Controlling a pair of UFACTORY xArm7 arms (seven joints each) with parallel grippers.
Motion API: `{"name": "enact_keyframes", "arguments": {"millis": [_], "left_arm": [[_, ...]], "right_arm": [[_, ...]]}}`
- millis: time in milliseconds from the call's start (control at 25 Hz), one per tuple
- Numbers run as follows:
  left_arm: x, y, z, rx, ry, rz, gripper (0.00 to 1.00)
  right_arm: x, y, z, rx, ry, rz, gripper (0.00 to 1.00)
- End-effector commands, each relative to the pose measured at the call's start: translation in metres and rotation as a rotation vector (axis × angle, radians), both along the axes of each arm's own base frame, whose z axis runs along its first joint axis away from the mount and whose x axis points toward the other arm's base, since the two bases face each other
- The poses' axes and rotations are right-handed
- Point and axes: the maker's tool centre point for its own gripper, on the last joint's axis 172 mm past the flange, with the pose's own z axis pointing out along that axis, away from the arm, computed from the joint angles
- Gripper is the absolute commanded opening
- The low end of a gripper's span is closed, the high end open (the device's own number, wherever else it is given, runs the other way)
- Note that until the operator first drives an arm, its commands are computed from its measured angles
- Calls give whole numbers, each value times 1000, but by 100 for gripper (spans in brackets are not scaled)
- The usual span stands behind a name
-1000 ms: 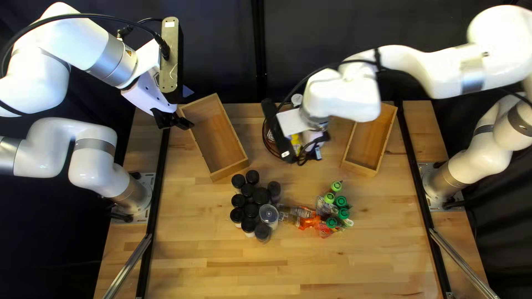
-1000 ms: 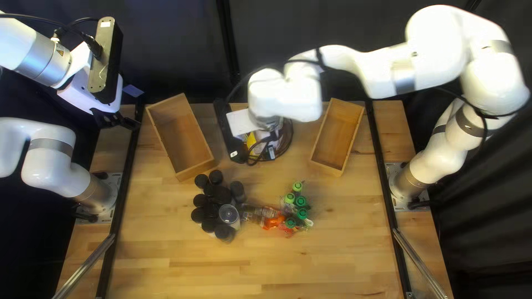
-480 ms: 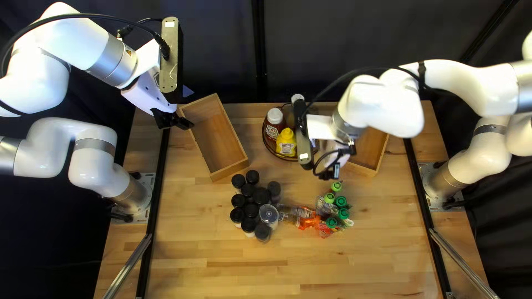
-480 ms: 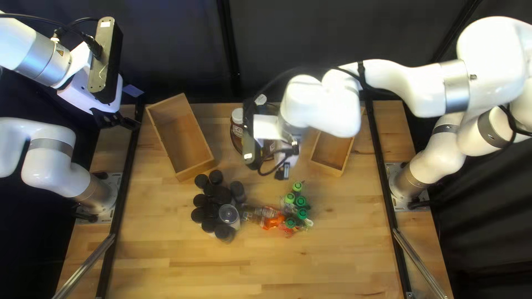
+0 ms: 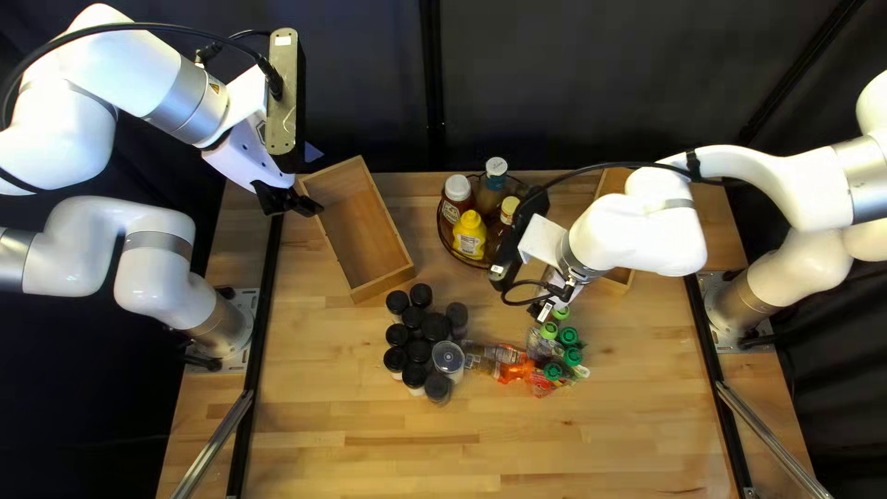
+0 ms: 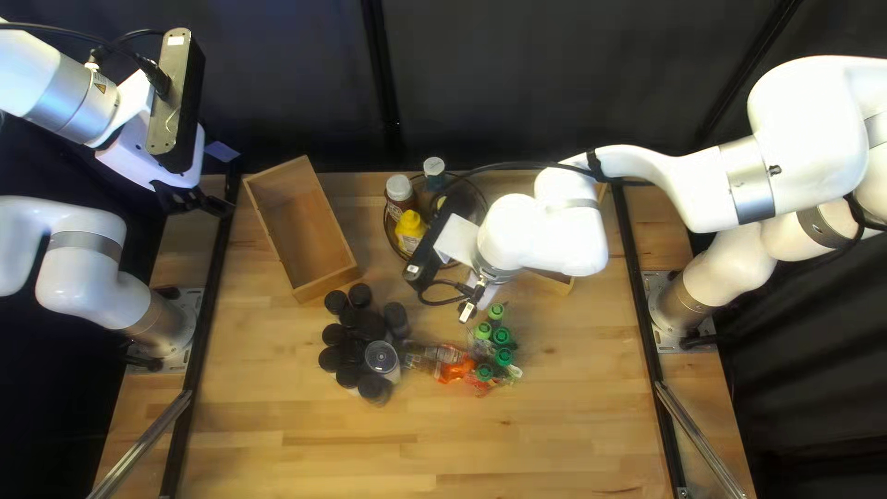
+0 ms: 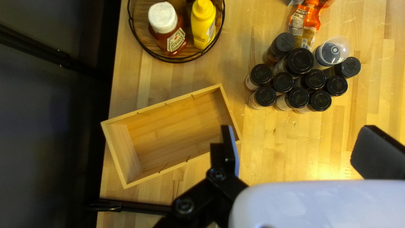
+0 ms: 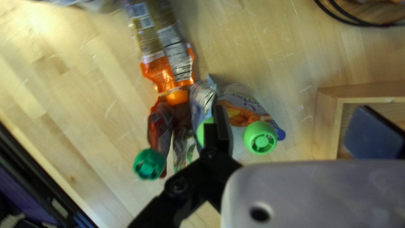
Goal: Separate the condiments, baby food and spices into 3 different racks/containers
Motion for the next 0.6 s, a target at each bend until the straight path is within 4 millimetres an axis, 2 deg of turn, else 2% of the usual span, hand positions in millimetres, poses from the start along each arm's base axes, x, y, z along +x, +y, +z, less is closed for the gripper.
{"name": "enact_keyframes", "arguments": {"millis": [40,480,600], "left_arm": [[0,0,0,0,0,0,100],[0,0,0,0,0,0,100],[0,0,0,0,0,0,100]], "right_arm": [[-7,-2,-7,4,-8,-47,100],[-24,-13,-27,-21,-6,-150,100],[-30,-10,-29,-28,-5,-164,95]]}}
